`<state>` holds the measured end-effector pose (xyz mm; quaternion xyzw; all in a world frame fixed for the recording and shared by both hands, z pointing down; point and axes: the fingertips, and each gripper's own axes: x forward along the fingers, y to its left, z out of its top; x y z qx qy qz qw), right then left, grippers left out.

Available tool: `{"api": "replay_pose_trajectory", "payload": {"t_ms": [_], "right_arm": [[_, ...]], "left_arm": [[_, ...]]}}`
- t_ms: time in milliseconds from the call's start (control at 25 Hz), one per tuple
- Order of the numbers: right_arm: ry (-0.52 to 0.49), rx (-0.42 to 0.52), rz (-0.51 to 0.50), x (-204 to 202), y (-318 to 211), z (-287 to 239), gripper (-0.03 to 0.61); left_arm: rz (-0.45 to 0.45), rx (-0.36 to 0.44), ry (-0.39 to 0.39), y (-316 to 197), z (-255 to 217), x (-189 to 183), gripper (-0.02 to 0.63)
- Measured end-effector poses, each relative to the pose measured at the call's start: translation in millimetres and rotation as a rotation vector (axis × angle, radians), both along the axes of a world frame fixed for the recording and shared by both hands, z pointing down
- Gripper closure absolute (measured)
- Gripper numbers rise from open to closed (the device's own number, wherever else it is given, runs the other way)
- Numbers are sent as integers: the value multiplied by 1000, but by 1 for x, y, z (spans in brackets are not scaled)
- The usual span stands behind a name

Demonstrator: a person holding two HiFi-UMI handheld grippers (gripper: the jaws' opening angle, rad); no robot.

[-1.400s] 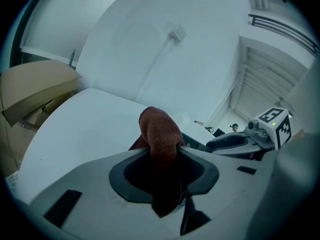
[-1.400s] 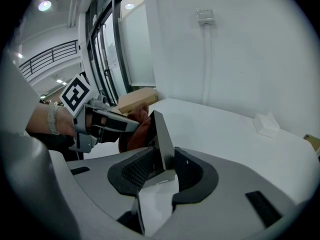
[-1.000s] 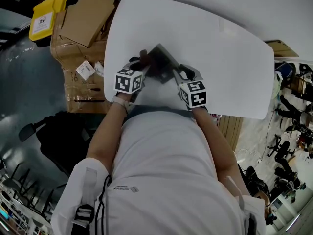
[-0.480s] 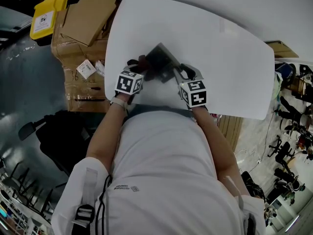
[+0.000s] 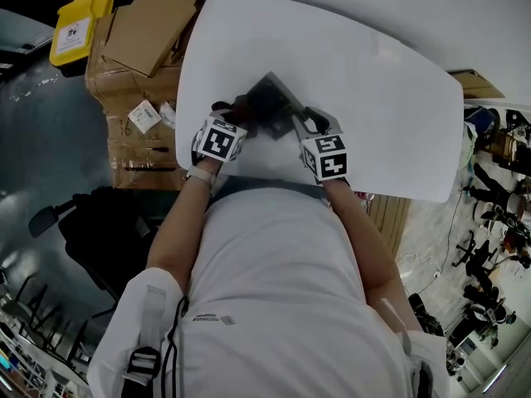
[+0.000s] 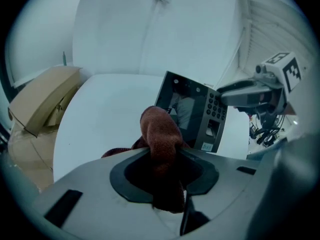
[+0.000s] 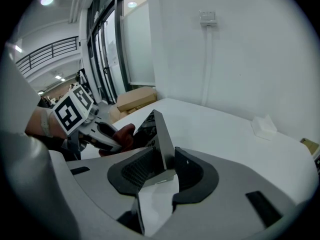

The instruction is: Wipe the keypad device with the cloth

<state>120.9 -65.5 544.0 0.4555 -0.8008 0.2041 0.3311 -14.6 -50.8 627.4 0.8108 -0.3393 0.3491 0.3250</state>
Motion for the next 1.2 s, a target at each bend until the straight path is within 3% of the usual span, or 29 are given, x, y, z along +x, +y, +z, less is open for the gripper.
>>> {"api": "replay_pose_trajectory", "payload": {"t_ms": [120,320,400,600,800,1200], "right_arm": [[0,-1,1,0,-1,1,446],[-5,4,2,0,-3,2,446],[-4,6,1,0,-3,2,446],[-7,7,0,0,-2,1,446],[-10,6,-1,-1,-3,5,446],[0,8,-9,0,-2,1,445]], "left_arm": [[33,21,34,-1,-15,8,491],[-29,75,303,-25,-65,33,492],[-32,103,350,-34,-79,41,492],[2,129,399,-47,-95,63,492],[-26,110,463,-54,-91,71,492],[-64,90,456,-54,-81,69,492]]}}
